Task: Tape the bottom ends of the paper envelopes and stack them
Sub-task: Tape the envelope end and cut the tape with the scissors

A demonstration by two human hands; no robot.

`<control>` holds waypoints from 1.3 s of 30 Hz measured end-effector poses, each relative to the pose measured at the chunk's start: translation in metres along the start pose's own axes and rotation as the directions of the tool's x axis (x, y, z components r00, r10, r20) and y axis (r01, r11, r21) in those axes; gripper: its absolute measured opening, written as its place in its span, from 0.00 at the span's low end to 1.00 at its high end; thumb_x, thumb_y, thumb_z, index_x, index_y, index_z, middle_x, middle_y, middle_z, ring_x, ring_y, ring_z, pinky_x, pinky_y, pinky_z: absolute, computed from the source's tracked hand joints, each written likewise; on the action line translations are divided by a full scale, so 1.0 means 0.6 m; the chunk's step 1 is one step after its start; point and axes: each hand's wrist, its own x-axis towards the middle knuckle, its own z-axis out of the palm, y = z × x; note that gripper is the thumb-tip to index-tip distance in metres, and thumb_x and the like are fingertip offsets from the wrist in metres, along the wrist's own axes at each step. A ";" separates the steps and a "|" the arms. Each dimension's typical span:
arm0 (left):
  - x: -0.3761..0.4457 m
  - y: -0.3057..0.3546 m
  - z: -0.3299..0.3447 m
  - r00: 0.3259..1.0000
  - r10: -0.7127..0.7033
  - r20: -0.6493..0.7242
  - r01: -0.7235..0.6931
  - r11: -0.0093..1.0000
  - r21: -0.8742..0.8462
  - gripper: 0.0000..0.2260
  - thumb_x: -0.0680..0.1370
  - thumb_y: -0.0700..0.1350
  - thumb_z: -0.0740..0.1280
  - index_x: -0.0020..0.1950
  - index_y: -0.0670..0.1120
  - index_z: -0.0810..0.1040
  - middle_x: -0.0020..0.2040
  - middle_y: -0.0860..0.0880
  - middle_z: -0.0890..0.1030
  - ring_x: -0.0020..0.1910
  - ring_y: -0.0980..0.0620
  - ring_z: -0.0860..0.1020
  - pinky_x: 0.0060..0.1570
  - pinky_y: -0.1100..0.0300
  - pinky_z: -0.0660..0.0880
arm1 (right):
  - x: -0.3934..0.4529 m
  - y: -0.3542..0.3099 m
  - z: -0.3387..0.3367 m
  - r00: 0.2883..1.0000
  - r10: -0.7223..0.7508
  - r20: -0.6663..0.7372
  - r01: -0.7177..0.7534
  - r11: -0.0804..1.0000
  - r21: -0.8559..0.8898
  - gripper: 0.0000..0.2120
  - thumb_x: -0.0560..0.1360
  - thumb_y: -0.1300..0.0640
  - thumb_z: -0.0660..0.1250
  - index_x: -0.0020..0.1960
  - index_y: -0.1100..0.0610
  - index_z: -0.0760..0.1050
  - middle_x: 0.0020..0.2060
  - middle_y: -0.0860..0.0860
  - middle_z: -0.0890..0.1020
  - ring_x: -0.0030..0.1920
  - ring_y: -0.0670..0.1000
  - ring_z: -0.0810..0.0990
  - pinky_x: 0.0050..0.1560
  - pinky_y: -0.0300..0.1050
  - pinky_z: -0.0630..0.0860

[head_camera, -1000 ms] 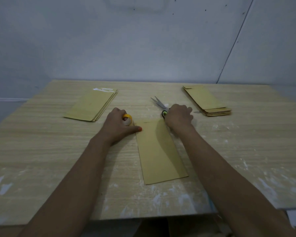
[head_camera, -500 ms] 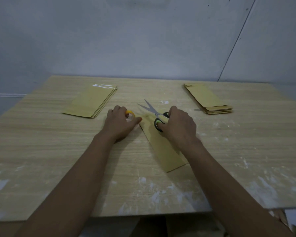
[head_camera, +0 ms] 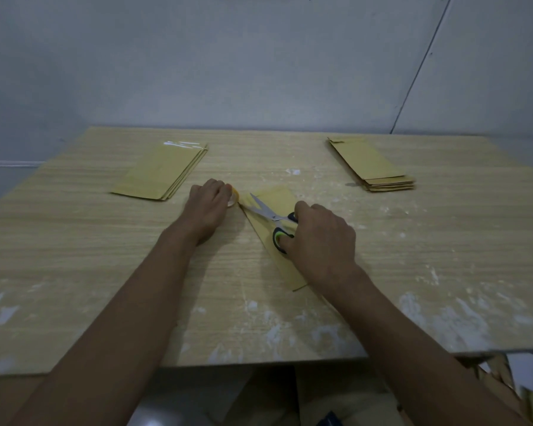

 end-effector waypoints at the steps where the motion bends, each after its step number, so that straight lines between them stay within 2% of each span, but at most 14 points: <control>1: 0.000 0.001 -0.001 1.000 -0.002 0.008 0.002 1.000 -0.008 0.17 0.76 0.44 0.51 0.46 0.36 0.76 0.42 0.36 0.77 0.45 0.42 0.72 0.41 0.52 0.60 | 0.000 -0.003 0.000 1.000 -0.003 0.004 0.003 1.000 -0.003 0.14 0.76 0.47 0.67 0.55 0.53 0.71 0.45 0.49 0.71 0.42 0.52 0.69 0.39 0.44 0.64; 5: 0.002 0.008 -0.008 0.990 -0.110 0.090 0.122 0.983 -0.140 0.19 0.77 0.44 0.50 0.46 0.35 0.77 0.42 0.36 0.77 0.42 0.38 0.78 0.42 0.47 0.69 | 0.006 -0.016 0.003 0.999 -0.036 -0.001 0.036 0.999 -0.030 0.13 0.77 0.48 0.66 0.57 0.53 0.72 0.50 0.52 0.77 0.48 0.55 0.77 0.40 0.45 0.65; 8: 0.003 0.006 -0.006 0.984 -0.164 0.071 0.176 0.959 -0.221 0.16 0.78 0.46 0.50 0.47 0.41 0.76 0.45 0.40 0.76 0.46 0.37 0.77 0.47 0.48 0.69 | 0.010 -0.027 0.004 0.998 -0.058 0.000 0.058 0.997 -0.053 0.11 0.79 0.49 0.65 0.58 0.53 0.71 0.51 0.52 0.77 0.50 0.56 0.77 0.41 0.46 0.64; 10: 0.006 0.006 -0.012 0.956 -0.272 0.111 0.294 0.896 -0.332 0.15 0.78 0.48 0.50 0.48 0.46 0.75 0.51 0.46 0.76 0.54 0.40 0.74 0.54 0.49 0.70 | 0.014 -0.034 0.005 0.997 -0.075 0.001 0.075 0.995 -0.071 0.10 0.80 0.50 0.64 0.57 0.53 0.71 0.52 0.52 0.77 0.51 0.56 0.77 0.41 0.46 0.63; 13: 0.009 0.016 -0.021 0.903 -0.398 0.160 0.424 0.768 -0.480 0.21 0.78 0.49 0.51 0.50 0.38 0.80 0.55 0.41 0.80 0.58 0.41 0.75 0.60 0.42 0.72 | 0.020 -0.042 0.005 0.995 -0.095 0.005 0.095 0.991 -0.096 0.07 0.81 0.51 0.62 0.53 0.54 0.68 0.52 0.53 0.77 0.51 0.56 0.77 0.41 0.46 0.62; 17: 0.008 0.018 -0.027 0.906 -0.383 0.178 0.419 0.758 -0.500 0.23 0.79 0.50 0.51 0.51 0.37 0.80 0.54 0.39 0.80 0.54 0.43 0.76 0.55 0.46 0.74 | 0.023 -0.050 0.004 0.993 -0.118 0.023 0.120 0.985 -0.121 0.09 0.81 0.51 0.62 0.50 0.52 0.62 0.52 0.53 0.77 0.52 0.57 0.77 0.42 0.47 0.63; 21: 0.015 0.015 -0.017 0.910 -0.394 0.132 0.404 0.767 -0.498 0.15 0.80 0.47 0.54 0.33 0.46 0.63 0.36 0.48 0.66 0.38 0.49 0.66 0.40 0.52 0.63 | 0.025 -0.057 0.007 0.989 -0.143 0.025 0.145 0.979 -0.141 0.07 0.82 0.52 0.60 0.56 0.54 0.68 0.53 0.54 0.77 0.54 0.58 0.76 0.43 0.47 0.62; 23: 0.014 0.015 -0.016 0.903 -0.399 0.158 0.427 0.793 -0.435 0.16 0.83 0.41 0.53 0.35 0.47 0.64 0.40 0.47 0.66 0.44 0.49 0.65 0.46 0.54 0.61 | 0.025 -0.059 0.006 0.986 -0.165 0.023 0.166 0.974 -0.155 0.07 0.82 0.55 0.59 0.57 0.56 0.70 0.53 0.54 0.78 0.54 0.58 0.76 0.43 0.47 0.62; 26: 0.008 0.015 -0.016 0.874 -0.445 0.198 0.486 0.789 -0.376 0.13 0.84 0.39 0.50 0.45 0.45 0.71 0.55 0.41 0.68 0.58 0.46 0.64 0.56 0.53 0.62 | 0.024 -0.063 0.008 0.977 -0.206 0.048 0.211 0.963 -0.166 0.07 0.81 0.60 0.57 0.58 0.57 0.70 0.53 0.55 0.78 0.54 0.58 0.76 0.42 0.47 0.62; 29: 0.002 0.007 -0.014 0.859 -0.476 0.188 0.503 0.716 -0.484 0.06 0.82 0.38 0.59 0.56 0.43 0.74 0.64 0.38 0.68 0.64 0.42 0.65 0.57 0.54 0.63 | 0.029 -0.058 0.010 0.976 -0.208 0.066 0.214 0.971 -0.104 0.02 0.80 0.60 0.58 0.52 0.56 0.68 0.48 0.55 0.77 0.50 0.58 0.74 0.40 0.48 0.61; 32: 0.000 0.003 -0.010 0.880 -0.445 0.165 0.453 0.684 -0.572 0.07 0.78 0.34 0.65 0.51 0.45 0.74 0.60 0.41 0.69 0.62 0.38 0.69 0.60 0.48 0.70 | 0.039 -0.045 0.015 0.974 -0.216 0.063 0.220 0.973 -0.067 0.07 0.79 0.57 0.61 0.47 0.55 0.62 0.41 0.53 0.70 0.49 0.58 0.74 0.39 0.47 0.61; 34: 0.003 0.015 -0.023 0.860 -0.505 0.076 0.443 0.664 -0.602 0.08 0.81 0.45 0.60 0.43 0.51 0.72 0.54 0.45 0.70 0.60 0.42 0.71 0.63 0.41 0.71 | 0.044 -0.040 0.018 0.975 -0.210 0.070 0.211 0.977 -0.016 0.13 0.77 0.49 0.65 0.47 0.54 0.62 0.41 0.52 0.69 0.48 0.58 0.72 0.40 0.47 0.62; 36: 0.009 0.020 -0.027 0.874 -0.487 0.017 0.422 0.739 -0.524 0.08 0.81 0.52 0.59 0.42 0.53 0.70 0.54 0.43 0.68 0.56 0.46 0.71 0.64 0.45 0.69 | 0.047 -0.037 0.023 0.979 -0.187 0.081 0.185 0.982 0.039 0.20 0.71 0.42 0.69 0.47 0.53 0.62 0.42 0.52 0.70 0.46 0.56 0.67 0.41 0.46 0.63; 39: 0.021 0.027 -0.026 0.869 -0.495 -0.019 0.404 0.730 -0.550 0.11 0.83 0.46 0.59 0.41 0.51 0.66 0.52 0.46 0.63 0.49 0.51 0.67 0.55 0.55 0.65 | 0.046 -0.033 0.032 0.981 -0.182 0.073 0.178 0.982 0.059 0.22 0.69 0.39 0.69 0.47 0.53 0.62 0.42 0.52 0.71 0.45 0.56 0.67 0.42 0.46 0.63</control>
